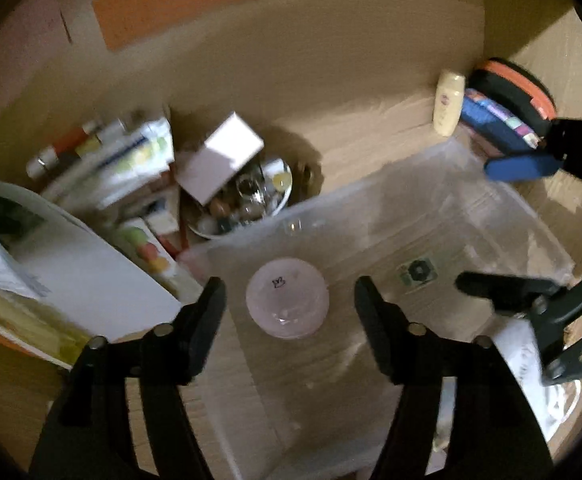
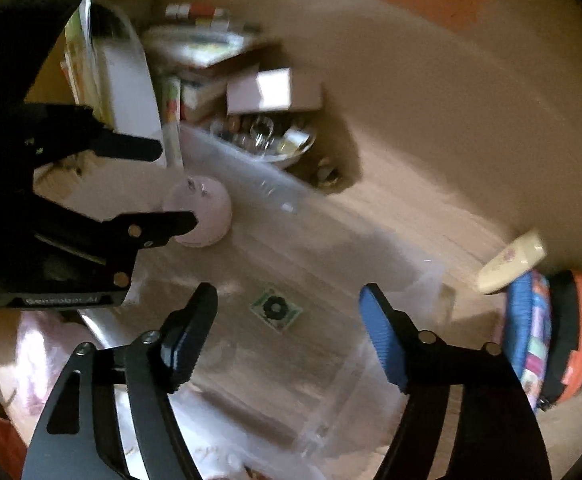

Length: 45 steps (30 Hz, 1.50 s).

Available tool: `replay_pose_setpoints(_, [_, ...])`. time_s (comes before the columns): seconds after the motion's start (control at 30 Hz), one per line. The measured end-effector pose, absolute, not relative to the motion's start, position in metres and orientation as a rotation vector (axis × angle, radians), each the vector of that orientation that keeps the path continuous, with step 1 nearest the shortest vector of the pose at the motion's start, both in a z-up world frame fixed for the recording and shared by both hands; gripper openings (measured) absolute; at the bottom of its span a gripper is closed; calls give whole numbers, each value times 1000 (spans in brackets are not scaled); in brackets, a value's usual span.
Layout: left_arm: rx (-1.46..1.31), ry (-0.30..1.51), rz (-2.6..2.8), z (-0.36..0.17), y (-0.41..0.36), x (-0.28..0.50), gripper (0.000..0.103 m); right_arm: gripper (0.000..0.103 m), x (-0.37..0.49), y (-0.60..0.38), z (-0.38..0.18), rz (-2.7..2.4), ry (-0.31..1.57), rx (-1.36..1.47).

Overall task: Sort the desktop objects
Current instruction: 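Carry both items into the clear plastic bin and open both tools, then withdraw both open tools from the bin, then grasp the white drawstring pouch with the right tool while the left grasps the dark green bottle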

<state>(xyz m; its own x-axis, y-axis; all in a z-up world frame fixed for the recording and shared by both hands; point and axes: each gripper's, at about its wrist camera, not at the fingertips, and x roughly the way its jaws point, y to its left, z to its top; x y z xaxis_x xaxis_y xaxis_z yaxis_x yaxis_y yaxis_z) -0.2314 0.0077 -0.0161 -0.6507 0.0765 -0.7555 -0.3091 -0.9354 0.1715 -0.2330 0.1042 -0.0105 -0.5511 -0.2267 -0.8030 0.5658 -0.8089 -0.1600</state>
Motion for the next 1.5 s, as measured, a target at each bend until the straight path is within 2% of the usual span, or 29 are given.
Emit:
replay_pose_setpoints(0.07, [-1139,396,2664,-3,6,-221,81,81,-227,114,8,-2395,521,1109])
replay_pose_setpoints(0.27, [-1042,311,2742,36,-9,-191,93,83,-205,136,54,-2502,433,1006])
replay_pose_setpoints(0.37, [-997,271,2783,54,-20,-172,94,85,-193,149,72,-2522,369,958])
replay_pose_setpoints(0.47, [-943,267,2828,68,-33,-149,94,95,-175,156,83,-2521,347,919])
replay_pose_setpoints(0.57, [-914,271,2864,72,-45,-126,97,96,-154,156,85,-2543,371,874])
replay_pose_setpoints(0.7, [-938,245,2886,66,-56,-109,99,101,-136,153,76,-2533,404,868])
replay_pose_setpoints(0.97, [-1012,229,2892,30,-66,-91,99,102,-119,139,32,-2465,432,958])
replay_pose_setpoints(1.27, [-1163,97,2826,-11,-79,-104,99,102,-117,152,-20,-2355,242,1133])
replay_pose_setpoints(1.5, [-1301,-24,2746,-38,-83,-128,99,102,-126,135,-43,-2288,258,1168])
